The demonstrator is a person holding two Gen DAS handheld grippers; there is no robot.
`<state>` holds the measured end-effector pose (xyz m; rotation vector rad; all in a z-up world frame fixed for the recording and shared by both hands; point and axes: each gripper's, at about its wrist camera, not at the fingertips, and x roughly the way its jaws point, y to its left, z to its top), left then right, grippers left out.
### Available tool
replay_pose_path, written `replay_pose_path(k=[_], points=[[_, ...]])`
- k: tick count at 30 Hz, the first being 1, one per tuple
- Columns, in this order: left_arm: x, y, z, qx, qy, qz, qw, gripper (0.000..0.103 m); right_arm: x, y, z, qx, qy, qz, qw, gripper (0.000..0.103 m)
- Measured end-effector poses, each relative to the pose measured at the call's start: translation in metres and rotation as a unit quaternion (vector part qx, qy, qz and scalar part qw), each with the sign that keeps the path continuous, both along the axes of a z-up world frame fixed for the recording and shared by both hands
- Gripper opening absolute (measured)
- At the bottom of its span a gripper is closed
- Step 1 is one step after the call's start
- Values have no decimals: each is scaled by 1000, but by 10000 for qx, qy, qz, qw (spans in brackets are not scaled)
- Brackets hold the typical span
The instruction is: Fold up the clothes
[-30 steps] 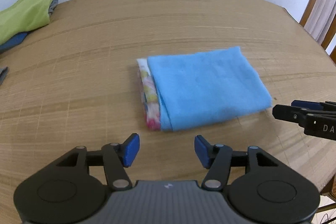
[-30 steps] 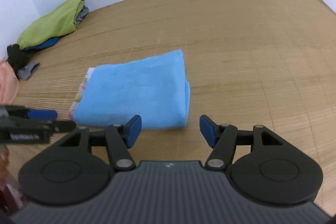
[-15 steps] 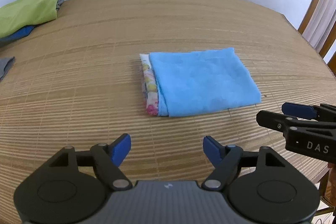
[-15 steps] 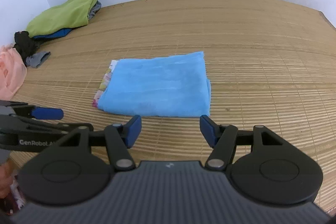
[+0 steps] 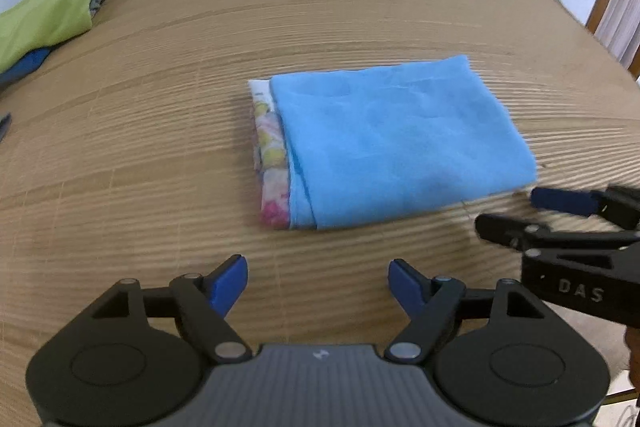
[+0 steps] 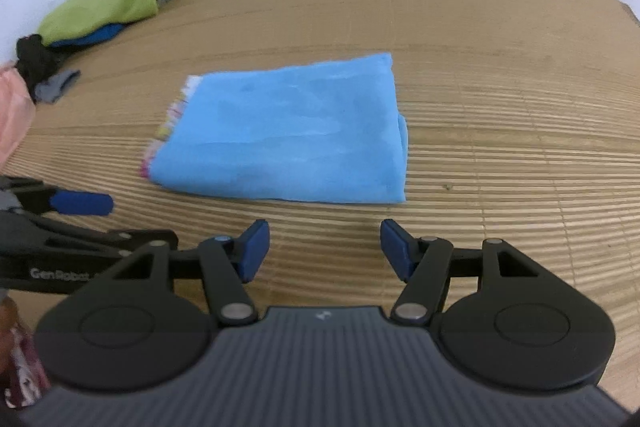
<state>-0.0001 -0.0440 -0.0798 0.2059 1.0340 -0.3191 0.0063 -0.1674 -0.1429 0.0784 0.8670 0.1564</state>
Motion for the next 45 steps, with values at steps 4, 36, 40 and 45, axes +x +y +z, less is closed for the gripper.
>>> replay_pose_path(k=[4,36,40,45], points=[[18,-10,-3,15,-66,131,9999,83,17,3,-3,-173,-160,244,9994,64],[96,-24,26,-38,-114,606,9981,83,90,-19,20,397,-97,-319,9987,64],[83,-17,27,33,-40,778,9970,84,83,-20,30,257,-82,-447,9986,64],[71,-7,21,-55,221,991,9948,84,75,-22,38,73,-73,-558,9984,64]])
